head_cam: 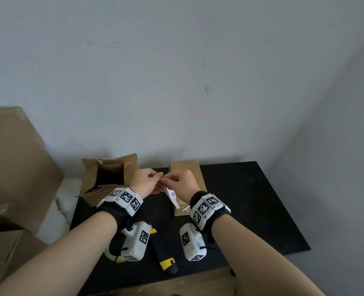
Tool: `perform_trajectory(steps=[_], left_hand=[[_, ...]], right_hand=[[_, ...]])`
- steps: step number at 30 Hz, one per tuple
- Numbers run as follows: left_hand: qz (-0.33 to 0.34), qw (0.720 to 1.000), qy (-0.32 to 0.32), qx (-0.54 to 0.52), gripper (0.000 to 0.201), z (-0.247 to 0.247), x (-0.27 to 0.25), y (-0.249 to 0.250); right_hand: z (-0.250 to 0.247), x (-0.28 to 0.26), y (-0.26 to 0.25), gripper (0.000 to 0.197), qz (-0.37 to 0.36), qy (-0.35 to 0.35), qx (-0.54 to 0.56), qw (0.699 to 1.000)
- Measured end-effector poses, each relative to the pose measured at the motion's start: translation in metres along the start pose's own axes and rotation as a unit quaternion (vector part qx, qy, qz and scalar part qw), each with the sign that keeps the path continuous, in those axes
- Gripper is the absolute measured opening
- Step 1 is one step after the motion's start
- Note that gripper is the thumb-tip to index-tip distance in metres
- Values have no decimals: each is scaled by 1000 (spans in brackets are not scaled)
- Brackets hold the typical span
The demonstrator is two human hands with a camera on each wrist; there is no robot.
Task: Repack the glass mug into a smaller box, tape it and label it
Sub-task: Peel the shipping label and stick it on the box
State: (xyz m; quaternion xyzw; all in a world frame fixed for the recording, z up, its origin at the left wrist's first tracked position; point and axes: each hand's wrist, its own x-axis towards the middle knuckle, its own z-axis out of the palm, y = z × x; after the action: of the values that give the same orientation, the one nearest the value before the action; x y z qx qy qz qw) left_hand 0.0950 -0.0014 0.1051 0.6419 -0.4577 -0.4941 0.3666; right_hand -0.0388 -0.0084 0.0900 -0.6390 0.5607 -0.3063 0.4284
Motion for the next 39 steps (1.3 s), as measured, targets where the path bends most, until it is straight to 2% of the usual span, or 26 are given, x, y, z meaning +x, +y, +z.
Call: perform_trajectory(steps=[13, 18, 23, 27, 30, 34, 39], left_hand=[[59, 998, -6, 14, 21, 1, 0, -10], [62, 998, -12, 4, 18, -1, 3, -17], [62, 998, -24, -9, 16, -3, 1, -20], [47, 999, -14, -11, 12, -5, 1, -25], [16, 1000, 3, -3, 11, -10, 3, -32], [-21, 1000, 5, -9, 8, -15, 4, -49], [-74, 996, 39, 25, 6, -21, 6, -70]], right_hand=[[-1, -2, 5, 17, 46, -3, 141, 989], [2, -3, 6, 23, 62, -15, 167, 984], [4, -3, 9, 16, 53, -20, 163, 985], [3, 2, 16, 12, 97, 31, 168, 981], [-6, 7, 28, 10, 137, 88, 176, 971], [-20, 10, 43, 7, 169, 129, 180, 960], [-35, 10, 54, 15, 187, 173, 171, 952]])
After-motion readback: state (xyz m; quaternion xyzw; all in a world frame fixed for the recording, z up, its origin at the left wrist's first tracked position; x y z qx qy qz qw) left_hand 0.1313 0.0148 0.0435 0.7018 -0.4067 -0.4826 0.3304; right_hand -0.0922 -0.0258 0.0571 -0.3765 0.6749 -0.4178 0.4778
